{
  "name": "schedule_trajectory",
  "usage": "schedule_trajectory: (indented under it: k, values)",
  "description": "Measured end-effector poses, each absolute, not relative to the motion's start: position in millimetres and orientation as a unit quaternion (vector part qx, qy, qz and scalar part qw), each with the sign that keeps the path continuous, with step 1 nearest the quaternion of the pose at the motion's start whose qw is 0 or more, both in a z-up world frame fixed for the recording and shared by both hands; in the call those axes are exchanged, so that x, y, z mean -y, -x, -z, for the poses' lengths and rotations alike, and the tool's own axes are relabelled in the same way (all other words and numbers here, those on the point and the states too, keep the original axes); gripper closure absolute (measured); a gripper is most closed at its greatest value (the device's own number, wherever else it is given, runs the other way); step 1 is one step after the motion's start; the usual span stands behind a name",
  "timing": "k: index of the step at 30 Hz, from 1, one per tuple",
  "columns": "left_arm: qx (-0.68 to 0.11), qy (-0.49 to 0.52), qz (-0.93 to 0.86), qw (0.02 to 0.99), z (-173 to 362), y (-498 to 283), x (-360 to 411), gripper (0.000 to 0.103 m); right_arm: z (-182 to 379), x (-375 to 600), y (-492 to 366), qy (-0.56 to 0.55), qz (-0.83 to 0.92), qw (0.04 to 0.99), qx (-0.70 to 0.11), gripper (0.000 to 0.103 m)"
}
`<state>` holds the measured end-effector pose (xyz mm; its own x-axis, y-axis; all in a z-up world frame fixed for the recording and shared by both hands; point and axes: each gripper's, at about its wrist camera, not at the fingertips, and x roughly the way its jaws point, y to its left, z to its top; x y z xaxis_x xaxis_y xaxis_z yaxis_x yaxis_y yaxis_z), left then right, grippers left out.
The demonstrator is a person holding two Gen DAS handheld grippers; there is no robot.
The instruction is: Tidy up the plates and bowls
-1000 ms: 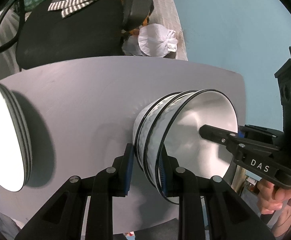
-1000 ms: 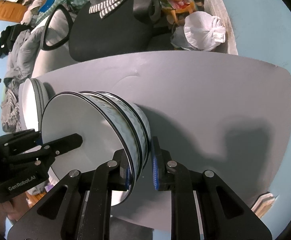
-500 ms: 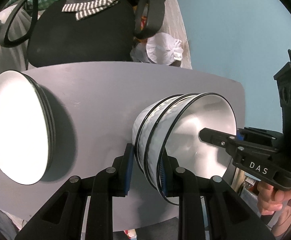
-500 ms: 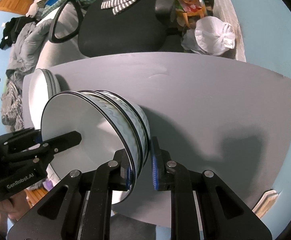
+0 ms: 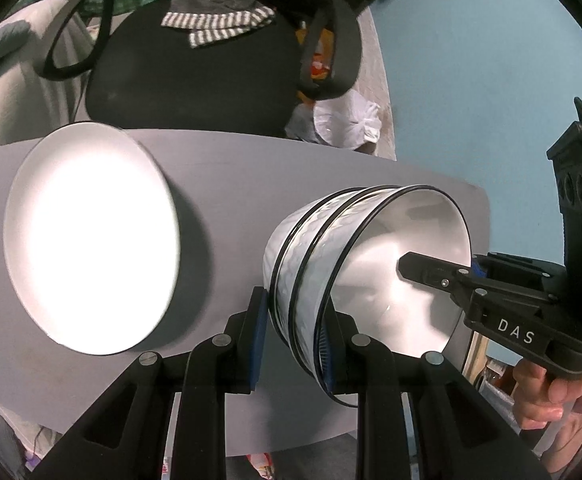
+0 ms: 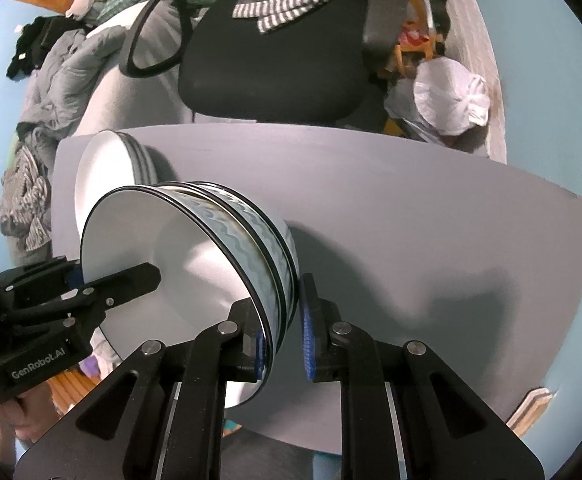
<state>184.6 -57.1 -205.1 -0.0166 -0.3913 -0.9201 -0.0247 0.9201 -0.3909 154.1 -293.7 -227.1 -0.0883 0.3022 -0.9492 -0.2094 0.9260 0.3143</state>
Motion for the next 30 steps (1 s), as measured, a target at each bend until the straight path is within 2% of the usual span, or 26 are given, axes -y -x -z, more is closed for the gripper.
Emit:
schedule_trajectory:
  k: [12, 13, 14, 15, 19, 22, 25, 28, 30]
  values:
    - [-0.683, 0.179, 0.109, 0.7, 185.4, -182.4, 7.2, 0.081, 216.2, 245.6, -155.9, -0.011, -0.21, 0.676, -0.706, 0.09]
    - [-0.678, 0.185, 0.11, 0.703, 182.0, -181.3, 3.2, 0.082, 213.5, 241.2, -156.3, -0.012, -0.215, 0.676, -0.705, 0.093]
    - [-0.671, 0.198, 0.118, 0.704, 177.6, -181.9, -0.4, 0.087, 212.0, 238.9, -156.8, -0.008, -0.214, 0.678, -0.703, 0.092]
    - [-0.672, 0.204, 0.119, 0.702, 176.2, -182.7, -2.6, 0.087, 210.2, 234.8, -157.2, 0.002, -0.213, 0.681, -0.701, 0.091]
    - [-0.686, 0.171, 0.088, 0.702, 188.6, -185.2, -5.5, 0.092, 214.9, 223.6, -160.7, 0.008, -0.211, 0.669, -0.713, 0.093]
    - [-0.682, 0.212, 0.109, 0.691, 195.8, -186.2, -11.7, 0.087, 234.3, 217.8, -161.2, 0.027, -0.179, 0.665, -0.725, 0.093]
    - [-0.68, 0.196, 0.121, 0.696, 195.3, -187.5, -5.3, 0.087, 244.1, 227.8, -164.5, -0.005, -0.181, 0.654, -0.735, 0.092]
    - [-0.688, 0.19, 0.12, 0.69, 198.5, -190.4, -2.6, 0.082, 247.8, 232.7, -166.2, -0.008, -0.17, 0.655, -0.736, 0.092]
    - [-0.692, 0.189, 0.119, 0.686, 202.0, -192.3, -3.4, 0.075, 248.4, 234.0, -168.3, -0.016, -0.167, 0.656, -0.736, 0.092]
